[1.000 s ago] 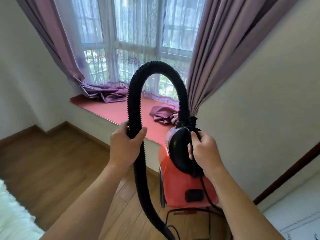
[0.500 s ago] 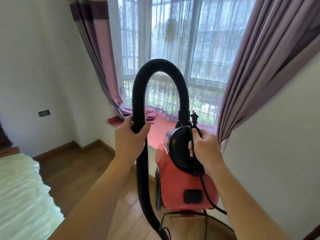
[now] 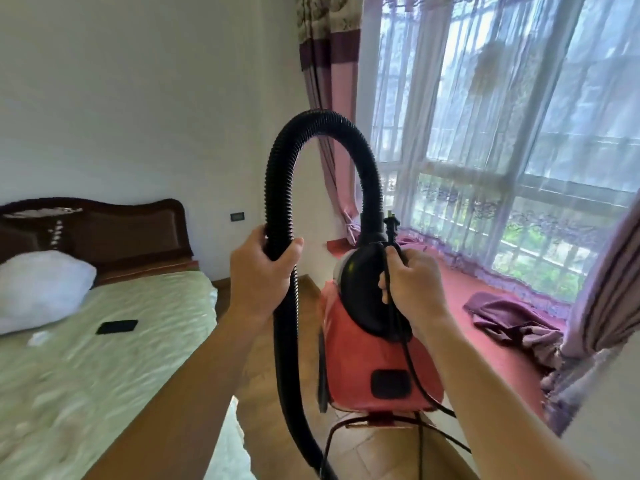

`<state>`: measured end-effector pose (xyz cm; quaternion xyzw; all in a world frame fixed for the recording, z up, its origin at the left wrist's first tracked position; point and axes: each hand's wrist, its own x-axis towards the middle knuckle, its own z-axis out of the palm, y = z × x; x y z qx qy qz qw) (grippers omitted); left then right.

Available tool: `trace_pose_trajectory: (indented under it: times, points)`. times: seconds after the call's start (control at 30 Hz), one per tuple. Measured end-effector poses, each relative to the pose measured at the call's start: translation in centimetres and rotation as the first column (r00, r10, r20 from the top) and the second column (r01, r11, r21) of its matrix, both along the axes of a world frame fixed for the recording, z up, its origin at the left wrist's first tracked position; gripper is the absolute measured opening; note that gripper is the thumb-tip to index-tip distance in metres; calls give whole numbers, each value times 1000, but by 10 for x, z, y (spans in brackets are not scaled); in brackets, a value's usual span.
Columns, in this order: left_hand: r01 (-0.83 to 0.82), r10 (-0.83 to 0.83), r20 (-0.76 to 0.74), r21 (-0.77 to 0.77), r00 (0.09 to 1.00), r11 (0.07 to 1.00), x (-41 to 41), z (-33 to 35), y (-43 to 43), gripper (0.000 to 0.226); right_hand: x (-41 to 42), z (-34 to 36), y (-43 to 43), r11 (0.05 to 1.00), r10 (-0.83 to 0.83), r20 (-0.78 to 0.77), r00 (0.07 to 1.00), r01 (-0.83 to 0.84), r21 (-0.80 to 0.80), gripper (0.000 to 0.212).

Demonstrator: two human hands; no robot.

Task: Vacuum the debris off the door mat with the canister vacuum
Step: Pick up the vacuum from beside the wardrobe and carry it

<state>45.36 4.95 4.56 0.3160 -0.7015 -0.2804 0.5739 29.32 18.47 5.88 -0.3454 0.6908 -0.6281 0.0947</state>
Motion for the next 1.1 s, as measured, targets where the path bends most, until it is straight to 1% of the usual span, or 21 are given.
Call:
trace_pose_trajectory:
  times: [0.2,0.3,0.43,0.53,0.63,0.73,0.8,0.9,1.1]
  points:
    - [-220,220,11,-33,975,975,35,3,7,16,7,-2,-36,965,261,67,963,-262,6,33]
    - [-344,345,16,-46,939,938,56,4,14,14,19,0,-49,926,375,70,924,-377,10,32]
    - [-461,463,25,-62,886,885,92,4,24,17,44,4,-63,866,496,60,866,-499,42,34]
    - [-554,558,18,-85,830,828,125,6,41,17,73,10,-70,812,578,47,815,-580,73,34]
    - [-648,652,1,-108,758,754,167,9,59,16,111,15,-73,749,657,35,753,-657,82,33]
    - [-729,736,34,-114,676,675,219,10,73,26,159,16,-74,690,719,18,695,-716,103,33]
    - [-756,764,42,-117,644,644,254,10,85,28,194,17,-74,656,751,-2,660,-745,118,33]
    - [-786,797,54,-142,601,602,305,12,105,26,249,19,-68,593,802,8,597,-799,99,33]
    - [-846,859,76,-150,506,511,413,12,143,18,370,10,-58,507,859,21,511,-856,102,35]
